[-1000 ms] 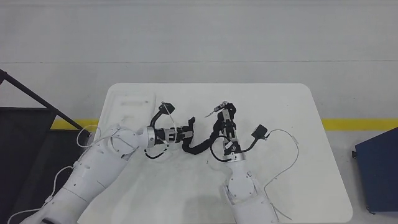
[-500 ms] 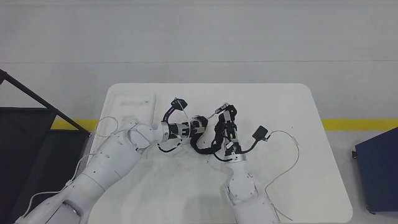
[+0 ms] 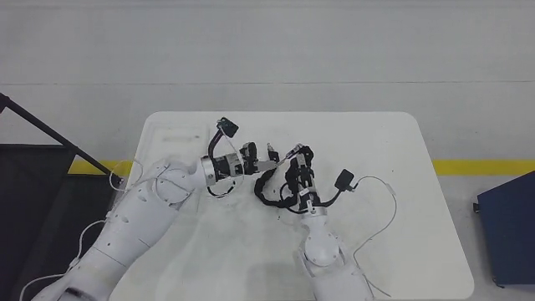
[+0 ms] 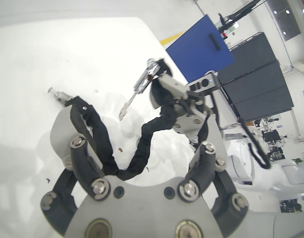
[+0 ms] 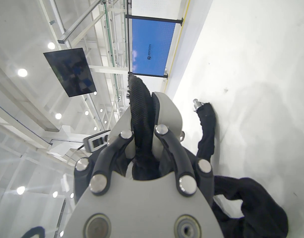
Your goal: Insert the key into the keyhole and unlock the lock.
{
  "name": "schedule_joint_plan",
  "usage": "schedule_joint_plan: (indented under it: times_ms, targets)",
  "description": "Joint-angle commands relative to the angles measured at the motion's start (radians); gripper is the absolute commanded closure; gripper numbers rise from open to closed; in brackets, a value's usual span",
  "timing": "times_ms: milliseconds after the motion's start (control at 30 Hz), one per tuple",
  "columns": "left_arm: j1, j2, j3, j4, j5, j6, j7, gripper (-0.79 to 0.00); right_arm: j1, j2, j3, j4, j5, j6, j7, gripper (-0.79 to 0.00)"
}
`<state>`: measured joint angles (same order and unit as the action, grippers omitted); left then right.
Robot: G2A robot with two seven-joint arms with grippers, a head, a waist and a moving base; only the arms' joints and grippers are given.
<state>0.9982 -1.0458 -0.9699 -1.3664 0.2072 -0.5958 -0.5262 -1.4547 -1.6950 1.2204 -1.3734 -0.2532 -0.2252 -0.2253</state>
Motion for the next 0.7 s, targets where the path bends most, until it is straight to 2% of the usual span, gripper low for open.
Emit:
schedule_joint_plan:
  times_ms: [0,133,233,333,400,667]
  targets:
    - [0.057,0.018,-0.067,-0.058,0.003,-0.069,0.029,-0.785,-0.006,0.001,-0.001,-0.016,0.000,0.058,0.004,0.000]
    - [0.165,0.048,-0.197,-0.144,-0.003,-0.192,0.102,-0.785,-0.015,0.003,0.004,-0.045,-0.001,0.157,0.005,0.000]
    - [0.231,0.061,-0.267,-0.175,-0.036,-0.273,0.145,-0.785,-0.015,0.005,0.009,-0.048,-0.009,0.213,0.005,0.000]
    - [0.280,0.070,-0.319,-0.178,-0.133,-0.409,0.177,-0.785,-0.019,0.006,0.012,-0.052,-0.016,0.271,0.001,0.000]
    - [0.301,0.072,-0.331,-0.190,-0.188,-0.416,0.200,-0.785,-0.023,0.006,0.010,-0.059,-0.013,0.313,0.004,0.000]
    - [0.301,0.072,-0.331,-0.190,-0.188,-0.416,0.200,-0.785,-0.004,0.008,-0.012,-0.057,-0.056,0.381,0.013,0.000]
